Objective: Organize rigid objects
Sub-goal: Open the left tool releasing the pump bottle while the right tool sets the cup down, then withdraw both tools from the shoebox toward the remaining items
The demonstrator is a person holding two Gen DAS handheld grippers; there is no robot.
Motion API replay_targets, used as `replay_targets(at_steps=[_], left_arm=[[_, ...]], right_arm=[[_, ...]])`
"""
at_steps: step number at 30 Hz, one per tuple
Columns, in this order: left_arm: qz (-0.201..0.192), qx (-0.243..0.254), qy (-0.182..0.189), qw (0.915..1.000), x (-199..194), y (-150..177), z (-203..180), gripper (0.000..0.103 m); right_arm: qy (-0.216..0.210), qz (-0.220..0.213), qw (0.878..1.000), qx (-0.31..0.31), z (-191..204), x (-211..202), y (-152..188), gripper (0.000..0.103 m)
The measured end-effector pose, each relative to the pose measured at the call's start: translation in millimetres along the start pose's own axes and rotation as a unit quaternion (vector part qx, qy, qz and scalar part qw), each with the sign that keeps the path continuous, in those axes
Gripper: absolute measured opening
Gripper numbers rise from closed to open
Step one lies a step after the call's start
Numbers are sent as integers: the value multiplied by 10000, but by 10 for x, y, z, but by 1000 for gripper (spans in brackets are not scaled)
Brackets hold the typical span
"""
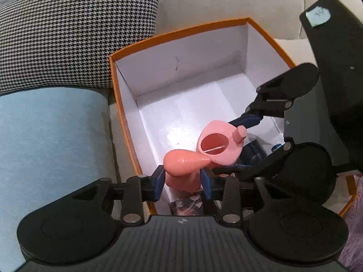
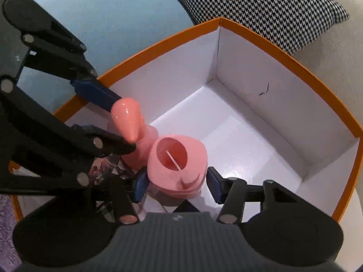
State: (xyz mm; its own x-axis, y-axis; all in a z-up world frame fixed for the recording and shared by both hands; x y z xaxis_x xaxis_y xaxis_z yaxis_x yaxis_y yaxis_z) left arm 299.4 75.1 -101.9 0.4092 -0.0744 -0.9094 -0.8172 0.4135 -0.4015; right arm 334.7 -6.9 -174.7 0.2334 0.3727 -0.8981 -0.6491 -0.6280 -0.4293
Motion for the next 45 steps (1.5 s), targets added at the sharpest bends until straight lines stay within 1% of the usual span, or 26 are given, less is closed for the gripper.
replay_targets(at_steps=[2,3,5,7,9,14,17,21,26,30,33,40,43,45], left_arm=[[15,-222,10,9998,-8,20,23,25],[7,-341,48,9994,-10,14,37,23],[7,-683,174,9975,-20,25,90,10],[56,-1058,398,9936,-30,29,140,10],[38,-1199,549,9913,-61,37,146,11],[-4,-985,356,9945,-93,55,100,13],[-52,-975,352,9946,-85,72,91,13],[-203,-886,347,9953,-146,126,5,13],[-485,-625,311,9964,-324,144,-185,13],[-806,-357,448,9951,-550,115,-379,13],[-1028,-167,550,9930,-700,76,-540,13],[-1449,201,857,9855,-896,-4,-963,13],[-1571,412,959,9820,-937,-4,-1204,13],[-1556,652,1054,9800,-919,-14,-1360,17]], right_arm=[[-13,28,9999,115,-1,-19,-6,56],[-29,52,9997,225,-8,-22,-11,56],[-149,74,9986,500,-34,-21,-25,56],[-245,58,9973,696,-47,-18,-38,56],[-231,26,9967,783,-44,-14,-48,56],[-256,71,9970,728,-29,-23,-51,57],[-271,72,9970,728,-28,-65,-34,59],[-176,7,9976,671,-11,-184,30,59],[3,-162,9986,499,17,-441,93,59],[115,-353,9989,295,22,-731,174,60],[203,-487,9982,268,-19,-964,274,60],[461,-751,9950,465,-213,-1457,697,60],[617,-854,9927,583,-290,-1630,894,60],[718,-924,9908,675,-342,-1722,1024,60]])
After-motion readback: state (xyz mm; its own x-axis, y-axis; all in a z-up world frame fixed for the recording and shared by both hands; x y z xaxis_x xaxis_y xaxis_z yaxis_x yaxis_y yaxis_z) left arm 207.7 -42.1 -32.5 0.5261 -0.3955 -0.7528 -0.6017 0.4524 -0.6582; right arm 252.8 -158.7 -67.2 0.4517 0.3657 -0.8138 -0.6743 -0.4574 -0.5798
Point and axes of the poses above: each gripper's, at about its wrist camera, not at the fingertips, and x roughly the way its jaws point, z to its left, y to its underside, the point moved 1 cm from there along x, roughly the way its jaws point, and after that the axes turned 5 degrees about x, right-handed, at the moved point
